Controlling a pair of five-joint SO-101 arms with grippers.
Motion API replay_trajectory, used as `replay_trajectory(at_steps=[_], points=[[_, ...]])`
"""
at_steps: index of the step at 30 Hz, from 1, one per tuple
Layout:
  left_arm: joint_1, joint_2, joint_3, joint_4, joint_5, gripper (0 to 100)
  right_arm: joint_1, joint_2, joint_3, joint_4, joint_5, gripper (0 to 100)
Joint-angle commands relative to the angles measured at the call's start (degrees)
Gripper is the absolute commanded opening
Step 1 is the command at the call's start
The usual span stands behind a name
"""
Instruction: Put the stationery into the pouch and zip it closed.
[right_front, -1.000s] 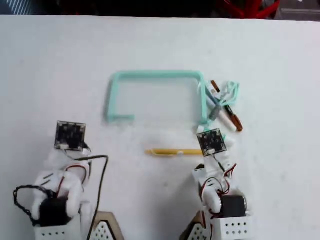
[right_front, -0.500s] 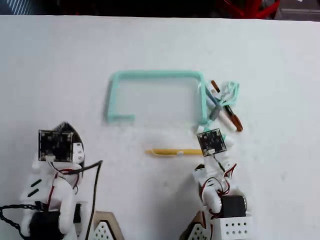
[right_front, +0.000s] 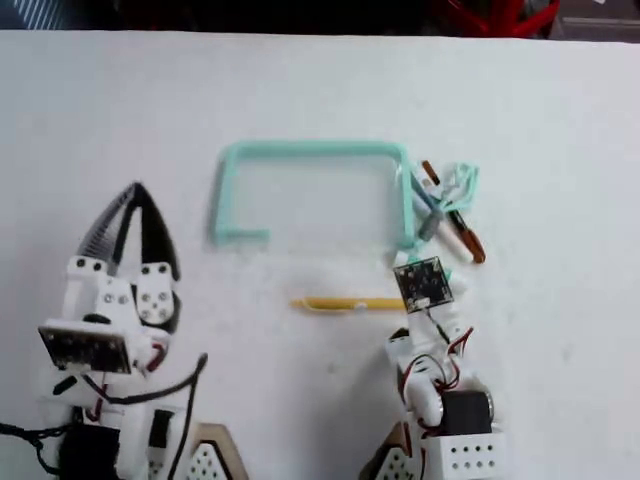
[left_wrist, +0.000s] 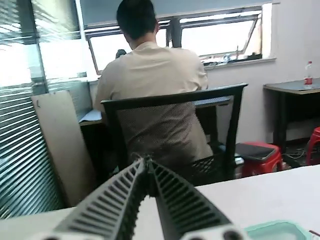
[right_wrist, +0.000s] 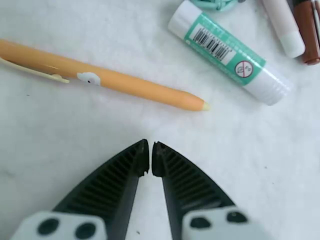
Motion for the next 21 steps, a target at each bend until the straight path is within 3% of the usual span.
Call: replay_trajectory(at_steps=[1, 9, 15, 21], points=[[4.88, 0.13, 0.44, -3.78, 0.53, 3, 0.04, -0.40, 0.53, 0.48, 0.35, 2.8], [4.09, 0.13, 13.45, -6.77, -3.43, 3, 0.04, -0.40, 0.53, 0.48, 0.35, 2.8], [5.14, 0.22, 14.86, -6.07, -3.25, 3, 0.04, -0.40, 0.53, 0.48, 0.35, 2.8], [8.22, 0.22, 9.76, 2.20, -3.16, 6, -0.04, -0.40, 0.53, 0.48, 0.35, 2.8]])
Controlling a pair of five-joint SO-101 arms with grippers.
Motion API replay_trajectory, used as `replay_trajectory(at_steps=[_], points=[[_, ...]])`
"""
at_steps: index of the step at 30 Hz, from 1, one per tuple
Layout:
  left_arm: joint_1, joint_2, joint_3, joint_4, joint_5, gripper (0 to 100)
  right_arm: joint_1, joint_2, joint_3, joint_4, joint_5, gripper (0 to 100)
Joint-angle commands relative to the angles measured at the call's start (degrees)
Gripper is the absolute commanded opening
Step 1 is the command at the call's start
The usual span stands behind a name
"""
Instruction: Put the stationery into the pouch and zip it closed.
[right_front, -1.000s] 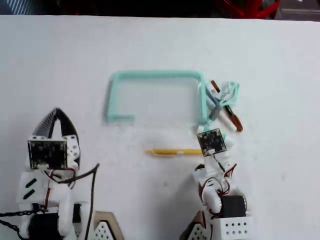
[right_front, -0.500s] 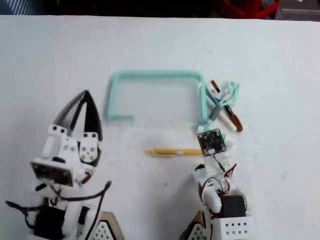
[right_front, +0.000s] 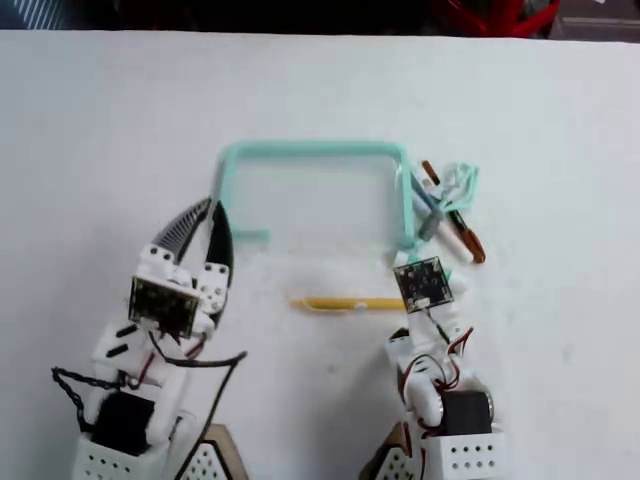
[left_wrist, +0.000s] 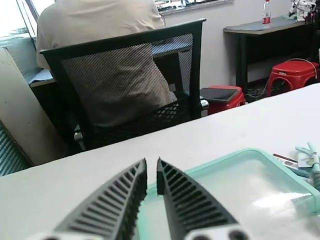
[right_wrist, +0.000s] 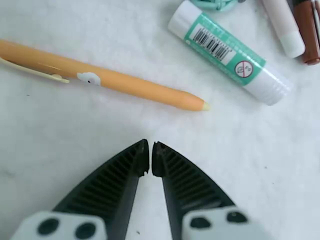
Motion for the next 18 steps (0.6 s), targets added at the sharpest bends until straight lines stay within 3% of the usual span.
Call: replay_trajectory(at_steps=[1, 6, 18], points=[[2.07, -0.13, -5.01, 4.04, -0.44, 6, -0.04, -0.40, 0.53, 0.48, 0.35, 2.8], [2.77, 7.43, -8.62, 4.57, -1.85, 7, -0.04, -0.40, 0.53, 0.48, 0.44, 2.9], [2.59, 54.37, -28.31, 4.48, -2.20, 7, -0.13, -0.40, 0.53, 0.48, 0.18, 2.9]])
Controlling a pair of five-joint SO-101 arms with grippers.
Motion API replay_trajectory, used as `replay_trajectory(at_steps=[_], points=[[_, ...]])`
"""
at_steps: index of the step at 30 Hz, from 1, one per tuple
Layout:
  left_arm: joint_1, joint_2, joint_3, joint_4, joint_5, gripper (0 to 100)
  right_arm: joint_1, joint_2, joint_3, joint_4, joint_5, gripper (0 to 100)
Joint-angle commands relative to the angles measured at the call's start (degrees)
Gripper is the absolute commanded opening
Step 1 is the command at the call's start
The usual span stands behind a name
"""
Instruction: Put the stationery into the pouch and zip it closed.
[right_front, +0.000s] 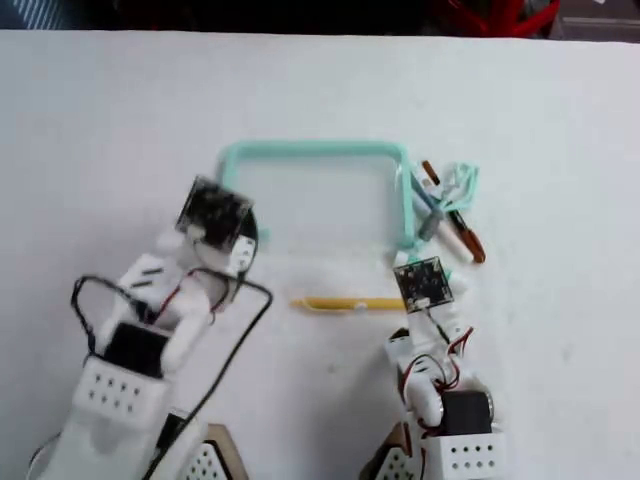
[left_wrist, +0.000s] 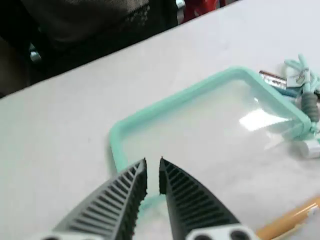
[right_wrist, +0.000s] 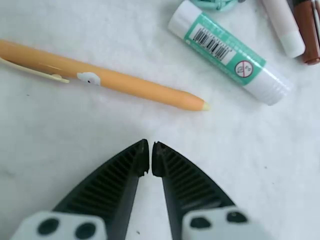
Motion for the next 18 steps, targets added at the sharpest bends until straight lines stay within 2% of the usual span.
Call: replay_trajectory(at_steps=[1, 6, 12, 18], points=[[0.40, 11.91, -6.86, -0.26, -0.62, 7, -0.13, -0.40, 0.53, 0.48, 0.18, 2.9], [0.40, 24.92, -11.60, -0.26, -0.26, 17, -0.13, -0.40, 0.53, 0.48, 0.09, 3.0], [0.31, 33.80, -15.38, -0.35, 0.35, 16, -0.04, -0.40, 0.53, 0.48, 0.00, 2.8], [-1.80, 39.16, -15.38, -5.89, 8.35, 16, -0.04, -0.40, 0.53, 0.48, 0.00, 2.8]])
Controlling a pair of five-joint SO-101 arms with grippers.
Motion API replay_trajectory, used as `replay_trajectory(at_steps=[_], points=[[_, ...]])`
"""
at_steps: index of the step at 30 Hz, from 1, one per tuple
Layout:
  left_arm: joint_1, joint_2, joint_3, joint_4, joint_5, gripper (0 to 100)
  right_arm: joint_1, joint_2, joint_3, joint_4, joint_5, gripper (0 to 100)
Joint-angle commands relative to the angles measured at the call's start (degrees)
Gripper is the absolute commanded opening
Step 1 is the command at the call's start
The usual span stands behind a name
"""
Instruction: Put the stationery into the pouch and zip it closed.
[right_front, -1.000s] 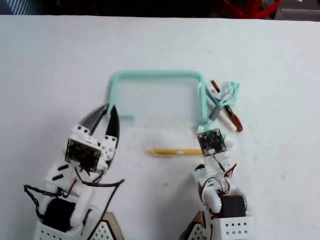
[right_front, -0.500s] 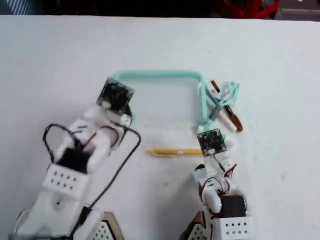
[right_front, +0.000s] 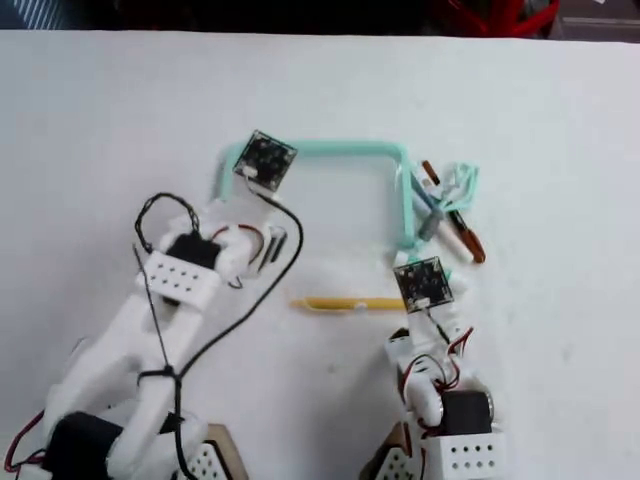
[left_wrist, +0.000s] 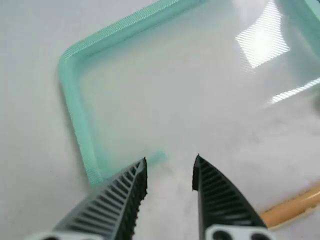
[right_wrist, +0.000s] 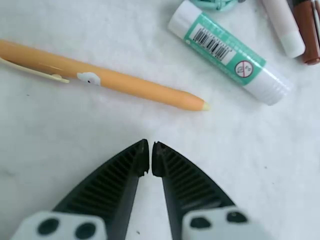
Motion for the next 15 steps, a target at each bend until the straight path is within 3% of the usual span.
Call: replay_trajectory(at_steps=[1, 7, 15], points=[[-2.51, 2.86, -2.99, -3.78, 4.04, 16, -0.04, -0.40, 0.53, 0.48, 0.00, 2.8], [-8.31, 7.60, -3.16, -11.08, 10.46, 16, -0.04, -0.40, 0.53, 0.48, 0.26, 3.0], [-8.40, 7.87, -3.08, -11.43, 10.81, 16, -0.04, -0.40, 0.53, 0.40, 0.35, 3.0]])
